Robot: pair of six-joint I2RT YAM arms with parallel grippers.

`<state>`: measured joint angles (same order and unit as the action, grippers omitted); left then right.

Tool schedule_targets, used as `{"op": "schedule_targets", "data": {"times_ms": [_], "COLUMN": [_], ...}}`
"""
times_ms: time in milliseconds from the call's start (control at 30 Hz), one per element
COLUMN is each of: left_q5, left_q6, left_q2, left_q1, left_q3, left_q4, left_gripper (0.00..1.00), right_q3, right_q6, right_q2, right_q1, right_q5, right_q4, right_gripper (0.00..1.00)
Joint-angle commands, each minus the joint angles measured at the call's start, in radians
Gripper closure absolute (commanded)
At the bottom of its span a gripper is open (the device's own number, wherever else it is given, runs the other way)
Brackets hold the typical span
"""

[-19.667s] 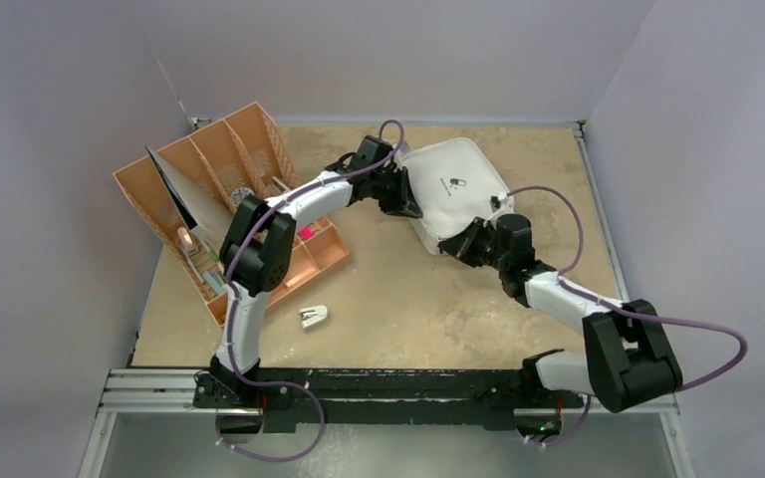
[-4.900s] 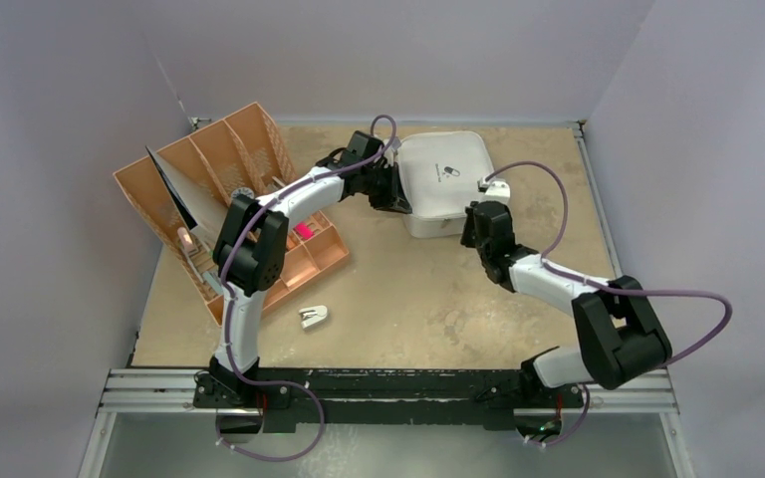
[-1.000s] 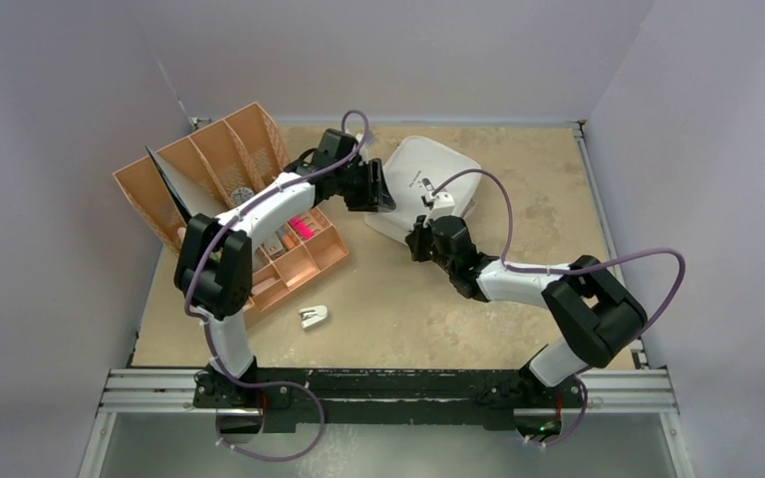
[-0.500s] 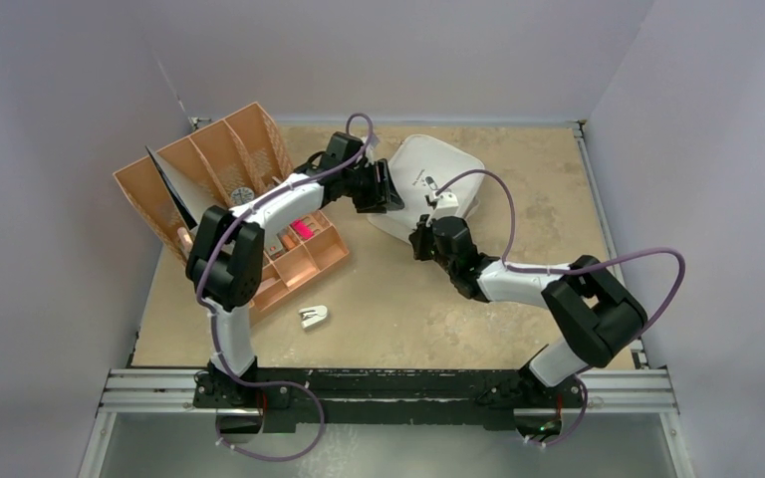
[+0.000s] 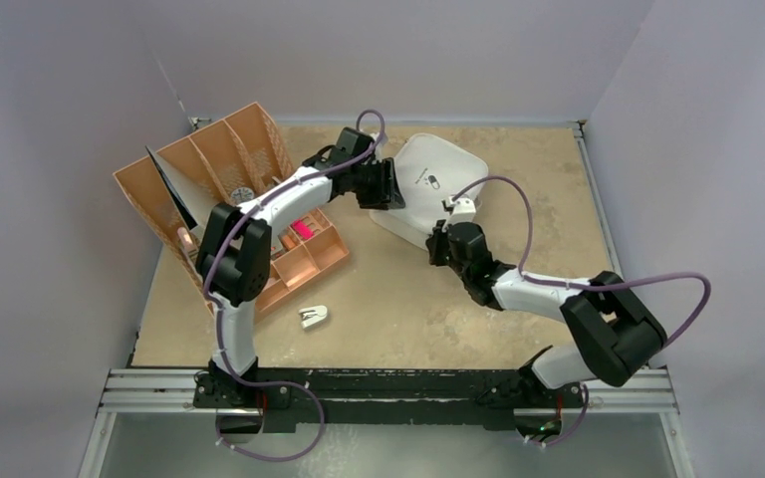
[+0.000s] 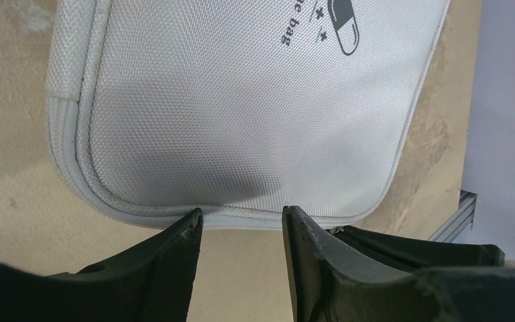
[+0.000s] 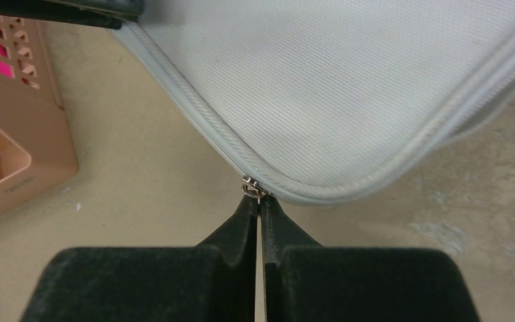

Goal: Organize the medicine kit
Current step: Zip the medicine box at the center of the board.

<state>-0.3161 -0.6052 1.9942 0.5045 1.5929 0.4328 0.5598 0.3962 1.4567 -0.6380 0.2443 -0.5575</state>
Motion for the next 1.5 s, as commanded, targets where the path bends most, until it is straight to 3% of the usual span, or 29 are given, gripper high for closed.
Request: {"op": "schedule_targets", "data": {"times_ms": [0,267,567,667,800,1067,1467], "left_q5": [0.183,0.191,0.163,0.195,0.184,0.006,-0.065], "left_q6": [0.099,0.119,0.141,0.144,0.124,-0.012,-0.143], "left_q2": [0.108,0.153,0.143,0.093,-0.003,-0.093,0.024], "left_q1": [-0.031,-0.068,-0.084,-0.084,-0.087,-0.066,-0.019], "left_q3": [-0.010,0.019,0.122,0.151,0.124,-0.019,-0.011], "left_q4": [0.083,0.102,0.144,0.160,0.134,-0.014,-0.161], "left_gripper": [0.53,0.56,0.56,0.50,0.43,0.42,0.42], "right_q3": [-0.041,-0.049,-0.003,0.024,0.082,0.175,0.161], "right_q6": [-0.001,-0.061,-0.218,-0.217,-0.227,-0.181,-0.160], "right_q2": [-0.067,-0.118,-0.034,-0.002,0.072,0.164,0.167], "right_q1": [0.072,0.157,0.162,0.161,0.162,0.141,0.107], "right_q5": [0.027,0.044,-0.097,-0.151,-0.193,-0.243,-0.187], "right_q4": [0.128,0.215,0.047,0.002,-0.046,-0.093,-0.120], "right_gripper": [1.00,1.00,1.00,1.00,1.00,1.00,1.00]}}
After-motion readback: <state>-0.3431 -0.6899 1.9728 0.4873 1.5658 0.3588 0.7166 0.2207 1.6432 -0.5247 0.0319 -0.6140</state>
